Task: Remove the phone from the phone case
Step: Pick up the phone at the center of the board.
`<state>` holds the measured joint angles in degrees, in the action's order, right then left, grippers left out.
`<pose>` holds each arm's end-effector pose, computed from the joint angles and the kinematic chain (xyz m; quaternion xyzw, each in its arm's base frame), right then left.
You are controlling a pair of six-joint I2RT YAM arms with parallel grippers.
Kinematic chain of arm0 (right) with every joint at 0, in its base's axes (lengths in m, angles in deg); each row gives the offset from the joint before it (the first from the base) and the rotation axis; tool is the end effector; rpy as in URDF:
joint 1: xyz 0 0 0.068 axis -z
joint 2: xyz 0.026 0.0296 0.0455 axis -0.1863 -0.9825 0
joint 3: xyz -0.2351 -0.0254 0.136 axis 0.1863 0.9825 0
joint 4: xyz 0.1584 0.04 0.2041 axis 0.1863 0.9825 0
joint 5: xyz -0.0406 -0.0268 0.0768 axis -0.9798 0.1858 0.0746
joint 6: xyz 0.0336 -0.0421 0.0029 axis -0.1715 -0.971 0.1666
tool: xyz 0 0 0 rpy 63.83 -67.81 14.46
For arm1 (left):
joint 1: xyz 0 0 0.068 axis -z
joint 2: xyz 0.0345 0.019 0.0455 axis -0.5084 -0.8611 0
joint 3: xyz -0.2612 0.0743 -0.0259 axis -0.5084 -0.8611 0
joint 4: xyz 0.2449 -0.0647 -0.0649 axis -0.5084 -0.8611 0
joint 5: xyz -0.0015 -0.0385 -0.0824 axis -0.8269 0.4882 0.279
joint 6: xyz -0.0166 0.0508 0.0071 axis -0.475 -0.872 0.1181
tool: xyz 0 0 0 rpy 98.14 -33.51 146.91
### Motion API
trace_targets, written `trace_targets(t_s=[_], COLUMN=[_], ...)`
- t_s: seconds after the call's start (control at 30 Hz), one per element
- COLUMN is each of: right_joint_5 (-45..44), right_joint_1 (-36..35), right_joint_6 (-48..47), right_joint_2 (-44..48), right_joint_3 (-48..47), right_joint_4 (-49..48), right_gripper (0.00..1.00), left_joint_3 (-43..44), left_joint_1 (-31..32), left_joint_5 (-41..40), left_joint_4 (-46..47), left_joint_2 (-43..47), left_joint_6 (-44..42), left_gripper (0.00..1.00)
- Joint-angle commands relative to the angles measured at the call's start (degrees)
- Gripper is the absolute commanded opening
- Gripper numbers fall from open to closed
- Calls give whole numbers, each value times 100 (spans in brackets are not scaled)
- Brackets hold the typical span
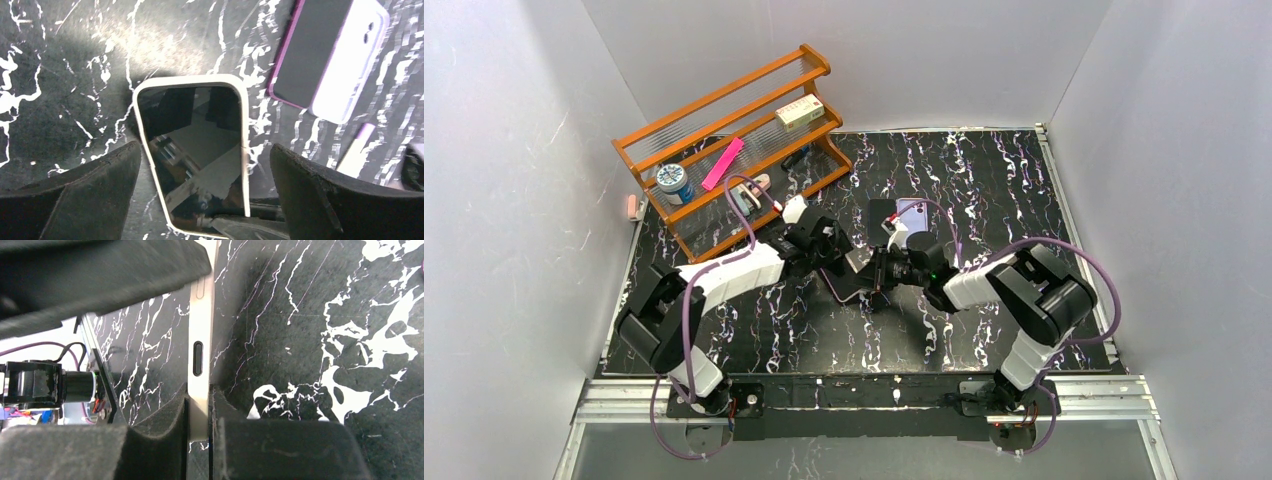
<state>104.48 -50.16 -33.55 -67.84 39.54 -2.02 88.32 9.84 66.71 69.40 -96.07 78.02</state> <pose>0.2313 0.2091 0.1362 -0.1114 0.8006 0.4931 0.3215 0.2593 -0.2076 0.2044 -0.2135 0.8895 -0.2122 0.3437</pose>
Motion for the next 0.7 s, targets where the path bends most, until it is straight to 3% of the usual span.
trace_targets(t_s=[0.0,0.4,0.67], right_joint_5=[-73,-16,657], right_joint_1=[9,900,1984], right_joint_6=[-75,-109,281], right_joint_2=[533,2047,2912], right_joint_3=[-138,236,687], right_joint_4=[-101,473,310], right_gripper=[1,1,1], left_joint_3=[-103,-413,-826], left_joint_1=[11,-24,-172], left_joint_5=[-354,-706,465], left_joint_4=[436,974,2237], left_joint_2=[651,1571,1621], left_joint_6=[-319,-1234,-1349], left_gripper=[98,98,98])
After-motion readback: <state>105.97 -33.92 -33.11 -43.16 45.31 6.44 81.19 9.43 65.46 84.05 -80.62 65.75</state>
